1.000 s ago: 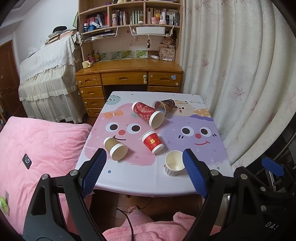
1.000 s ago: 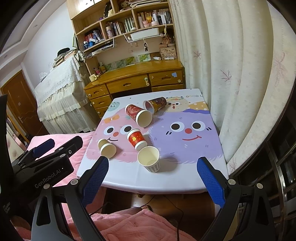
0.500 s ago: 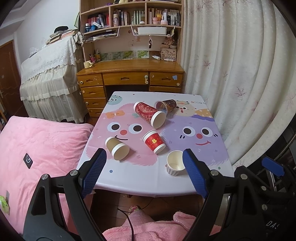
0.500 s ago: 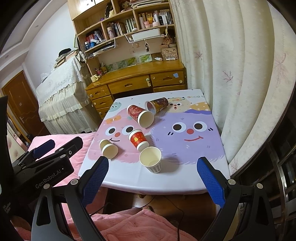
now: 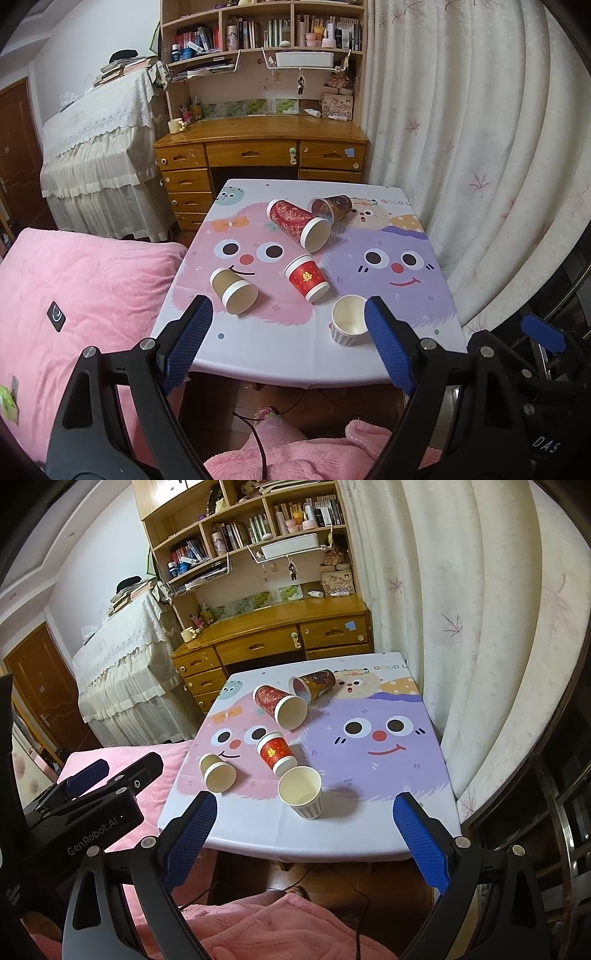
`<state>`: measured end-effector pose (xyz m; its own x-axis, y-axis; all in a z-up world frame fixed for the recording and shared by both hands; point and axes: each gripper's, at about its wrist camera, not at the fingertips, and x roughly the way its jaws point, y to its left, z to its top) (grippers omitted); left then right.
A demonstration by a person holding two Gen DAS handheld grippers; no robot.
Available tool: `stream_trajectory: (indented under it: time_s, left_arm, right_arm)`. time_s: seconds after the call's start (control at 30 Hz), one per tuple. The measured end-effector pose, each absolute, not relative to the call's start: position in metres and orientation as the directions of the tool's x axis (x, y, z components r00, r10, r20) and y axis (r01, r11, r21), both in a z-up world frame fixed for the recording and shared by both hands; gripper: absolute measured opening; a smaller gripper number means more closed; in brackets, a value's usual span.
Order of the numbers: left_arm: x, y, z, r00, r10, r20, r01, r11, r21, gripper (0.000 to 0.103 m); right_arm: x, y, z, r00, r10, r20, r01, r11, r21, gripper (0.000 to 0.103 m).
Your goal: Flip cup upright
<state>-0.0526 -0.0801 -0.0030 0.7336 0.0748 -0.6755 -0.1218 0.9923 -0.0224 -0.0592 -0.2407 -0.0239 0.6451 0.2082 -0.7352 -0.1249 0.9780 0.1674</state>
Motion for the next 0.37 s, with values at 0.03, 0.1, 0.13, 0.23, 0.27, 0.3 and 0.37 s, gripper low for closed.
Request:
stream_trajectory:
  time_s: [0.03, 0.1, 0.13, 0.23, 0.27, 0.3, 0.37]
  left_arm:
    - [-0.053, -0.08, -0.003, 0.734, 0.077, -0.675, -0.123, 0.992, -0.021, 0.083]
    - [-0.057, -0.077, -0.004, 0.734, 0.084, -0.674, -0.13, 0.991, -0.018, 0.083]
    - [-0.06, -0.077, -0.005, 0.734, 0.087, -0.673, -0.134, 0.991, -0.018, 0.083]
    - [-0.064, -0.075, -0.008, 0.727, 0.093, -0.68, -0.143, 0.99, -0.017, 0.083]
    - [-0.065, -0.075, -0.009, 0.725, 0.095, -0.683, -0.145, 0.989, -0.016, 0.083]
    - [-0.066, -0.075, -0.009, 0.722, 0.099, -0.685, -0.148, 0.989, -0.013, 0.083]
    - [-0.067, -0.074, -0.009, 0.718, 0.11, -0.687, -0.154, 0.988, -0.004, 0.083]
  right_arm:
    - [-0.059, -0.241, -0.024, 0.645, 0.21, -0.735, -0.125, 0.978, 0.17, 0.097]
    - [-0.059, -0.242, -0.023, 0.646, 0.207, -0.735, -0.124, 0.978, 0.167, 0.097]
    - [-0.06, -0.241, -0.024, 0.646, 0.209, -0.734, -0.123, 0.978, 0.17, 0.097]
    - [-0.06, -0.241, -0.023, 0.645, 0.213, -0.734, -0.125, 0.977, 0.173, 0.097]
    - [-0.06, -0.24, -0.024, 0.645, 0.217, -0.733, -0.127, 0.976, 0.178, 0.097]
    - [-0.06, -0.24, -0.024, 0.646, 0.221, -0.731, -0.127, 0.975, 0.183, 0.097]
    - [-0.059, -0.239, -0.024, 0.646, 0.231, -0.727, -0.125, 0.972, 0.198, 0.097]
